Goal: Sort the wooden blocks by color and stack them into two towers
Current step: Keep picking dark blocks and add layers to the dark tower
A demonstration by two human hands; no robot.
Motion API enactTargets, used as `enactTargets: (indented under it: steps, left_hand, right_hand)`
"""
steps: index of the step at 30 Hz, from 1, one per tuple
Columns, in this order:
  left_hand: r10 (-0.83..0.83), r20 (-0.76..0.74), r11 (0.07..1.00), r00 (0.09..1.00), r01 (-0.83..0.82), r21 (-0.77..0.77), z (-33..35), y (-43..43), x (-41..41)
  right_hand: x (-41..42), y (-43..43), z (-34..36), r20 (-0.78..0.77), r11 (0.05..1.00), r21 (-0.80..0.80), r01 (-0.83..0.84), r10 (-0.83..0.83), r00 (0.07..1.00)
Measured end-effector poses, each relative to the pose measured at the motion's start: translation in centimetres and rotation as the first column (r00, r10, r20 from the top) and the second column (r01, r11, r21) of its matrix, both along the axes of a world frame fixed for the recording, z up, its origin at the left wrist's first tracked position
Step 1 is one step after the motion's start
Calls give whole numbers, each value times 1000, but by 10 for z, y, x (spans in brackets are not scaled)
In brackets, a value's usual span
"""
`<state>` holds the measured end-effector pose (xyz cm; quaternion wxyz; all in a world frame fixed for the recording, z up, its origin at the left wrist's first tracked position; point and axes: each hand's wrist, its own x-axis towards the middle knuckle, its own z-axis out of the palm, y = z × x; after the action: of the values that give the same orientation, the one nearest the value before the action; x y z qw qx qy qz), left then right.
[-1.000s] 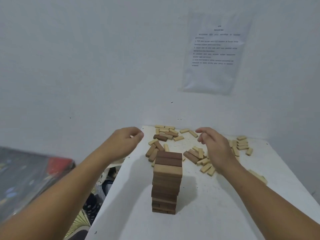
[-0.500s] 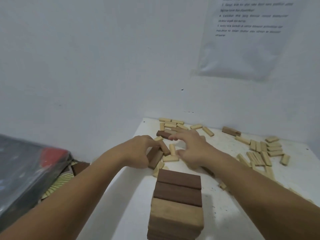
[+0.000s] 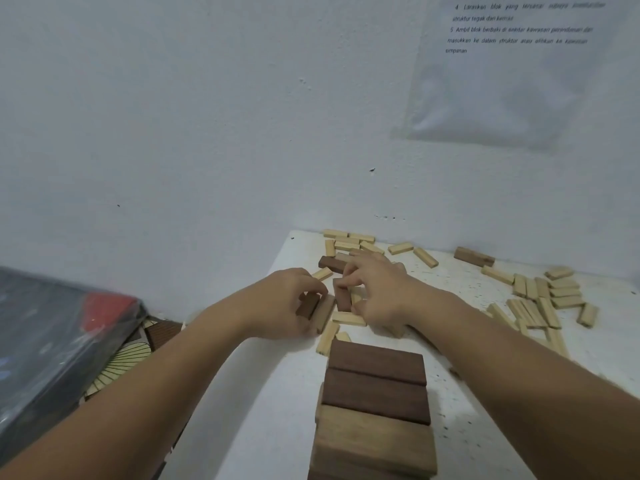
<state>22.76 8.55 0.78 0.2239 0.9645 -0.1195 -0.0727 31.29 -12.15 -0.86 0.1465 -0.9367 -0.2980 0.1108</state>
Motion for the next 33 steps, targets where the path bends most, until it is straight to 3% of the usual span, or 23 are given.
enactTargets:
  steps: [4,10,16,26,30,33]
  left_hand:
    - [39,-25,998,999,-40,-47,-8,4,-5]
    - [-23,-84,993,996,32,116,0,9,6]
    - [-68,-125,994,990,78,76,-2,3,23]
    - [-35,42,996,998,39,-74,-16,-5,14]
    - [-13,111,998,994,20,-63,-2,-6,8]
    - [55,190,996,980,-42,-74,26,0,1]
  right_hand:
    - [-6,-5,9,1,999,3,50,-50,999]
    - [-11,-3,7,44,990,-65,123,-121,992]
    - [-6,-5,5,8,989,-31,142,-142,990]
    - [-7,-4,-2,78,986,7,165,-165,983]
    - [-16,-12,9,86,970,141,197,-210,974]
    - [-29,-27,30,127,968,149,201,-220,967]
